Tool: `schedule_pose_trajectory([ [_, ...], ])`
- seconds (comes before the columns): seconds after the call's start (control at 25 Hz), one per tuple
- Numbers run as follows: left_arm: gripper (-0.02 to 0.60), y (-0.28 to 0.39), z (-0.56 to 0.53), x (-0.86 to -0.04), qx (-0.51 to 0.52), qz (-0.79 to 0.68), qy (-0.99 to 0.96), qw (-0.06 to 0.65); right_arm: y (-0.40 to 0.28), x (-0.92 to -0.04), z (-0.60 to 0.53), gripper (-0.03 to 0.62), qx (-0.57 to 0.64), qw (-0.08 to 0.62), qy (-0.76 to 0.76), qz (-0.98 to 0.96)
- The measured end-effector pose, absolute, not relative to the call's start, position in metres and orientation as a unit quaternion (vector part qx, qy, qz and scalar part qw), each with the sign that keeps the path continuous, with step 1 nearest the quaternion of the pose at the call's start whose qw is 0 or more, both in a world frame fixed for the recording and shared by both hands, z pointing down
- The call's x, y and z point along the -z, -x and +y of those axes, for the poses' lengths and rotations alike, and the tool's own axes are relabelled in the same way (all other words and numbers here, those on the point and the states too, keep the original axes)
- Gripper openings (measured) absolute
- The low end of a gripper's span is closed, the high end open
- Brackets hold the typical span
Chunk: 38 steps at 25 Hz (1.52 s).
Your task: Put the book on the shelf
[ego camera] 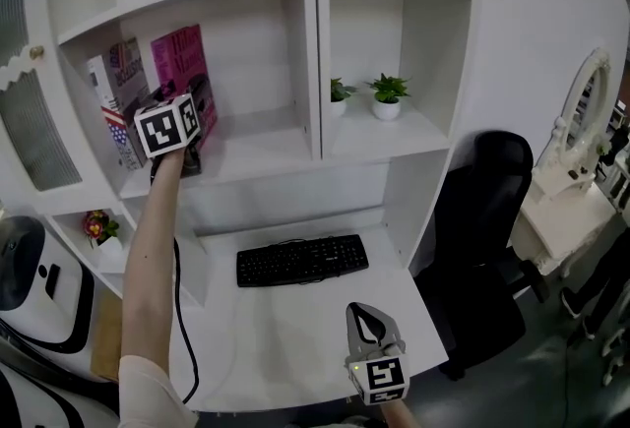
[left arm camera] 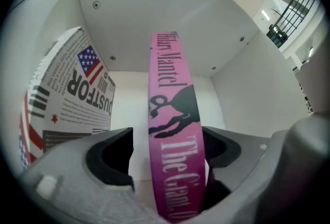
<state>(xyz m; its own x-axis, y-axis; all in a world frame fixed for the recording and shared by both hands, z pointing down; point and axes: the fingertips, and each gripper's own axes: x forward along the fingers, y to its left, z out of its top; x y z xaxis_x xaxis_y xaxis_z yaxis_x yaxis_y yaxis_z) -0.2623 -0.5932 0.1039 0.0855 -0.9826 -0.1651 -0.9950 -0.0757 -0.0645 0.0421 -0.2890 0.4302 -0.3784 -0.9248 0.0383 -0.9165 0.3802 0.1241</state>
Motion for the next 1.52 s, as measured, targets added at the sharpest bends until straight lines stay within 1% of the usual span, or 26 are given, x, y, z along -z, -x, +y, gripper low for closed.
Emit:
schedule_pose_trajectory([
  [0.08,0.397,0.263,-0.587,-0.102,-0.051,0.677,0.729,0.090,-0.041,-0.432,-0.289,0.005,0.036,0.050,-0.549,-0.833],
  [0.28,0.397,0.252,-0.545,-0.077,-0.073,0.668,0.727,0.139,-0.027,-0.432,-0.280,0.005,0.039,0.055,-0.527,-0.847],
  [0.44,0.393,0.230,-0.492,-0.057,-0.096,0.642,0.732,0.205,-0.018,-0.432,-0.274,0.005,0.046,0.057,-0.509,-0.858],
  [0.52,0.362,0.211,-0.458,-0.056,-0.105,0.616,0.742,0.244,-0.017,-0.430,-0.273,0.005,0.049,0.053,-0.504,-0.861],
  [0.6,0.360,0.191,-0.424,-0.064,-0.104,0.586,0.755,0.273,-0.016,-0.430,-0.273,0.005,0.049,0.051,-0.501,-0.863],
  [0.72,0.324,0.168,-0.377,-0.083,-0.102,0.557,0.767,0.301,-0.011,-0.427,-0.273,0.005,0.045,0.044,-0.496,-0.866],
  [0.84,0.264,0.159,-0.332,-0.114,-0.109,0.540,0.784,0.287,-0.007,-0.432,-0.270,0.005,0.044,0.044,-0.489,-0.870],
  [0.92,0.200,0.160,-0.306,-0.138,-0.110,0.549,0.779,0.283,-0.003,-0.437,-0.268,0.005,0.039,0.050,-0.479,-0.876],
  [1.0,0.160,0.164,-0.288,-0.161,-0.101,0.571,0.763,0.287,0.001,-0.438,-0.267,0.005,0.037,0.054,-0.471,-0.880],
  [1.08,0.102,0.171,-0.274,-0.184,-0.095,0.598,0.744,0.284,0.005,-0.438,-0.266,0.005,0.038,0.054,-0.466,-0.882],
  [1.12,0.068,0.174,-0.268,-0.196,-0.091,0.610,0.736,0.278,0.006,-0.439,-0.265,0.005,0.039,0.055,-0.464,-0.883],
  [1.24,-0.002,0.180,-0.256,-0.234,-0.071,0.642,0.719,0.256,0.009,-0.442,-0.263,0.005,0.037,0.054,-0.459,-0.886],
  [1.36,-0.002,0.182,-0.249,-0.273,-0.053,0.664,0.707,0.238,0.012,-0.442,-0.262,0.005,0.038,0.054,-0.457,-0.887],
  [1.52,-0.002,0.179,-0.236,-0.337,-0.036,0.684,0.705,0.183,0.018,-0.446,-0.257,0.005,0.039,0.056,-0.448,-0.891],
])
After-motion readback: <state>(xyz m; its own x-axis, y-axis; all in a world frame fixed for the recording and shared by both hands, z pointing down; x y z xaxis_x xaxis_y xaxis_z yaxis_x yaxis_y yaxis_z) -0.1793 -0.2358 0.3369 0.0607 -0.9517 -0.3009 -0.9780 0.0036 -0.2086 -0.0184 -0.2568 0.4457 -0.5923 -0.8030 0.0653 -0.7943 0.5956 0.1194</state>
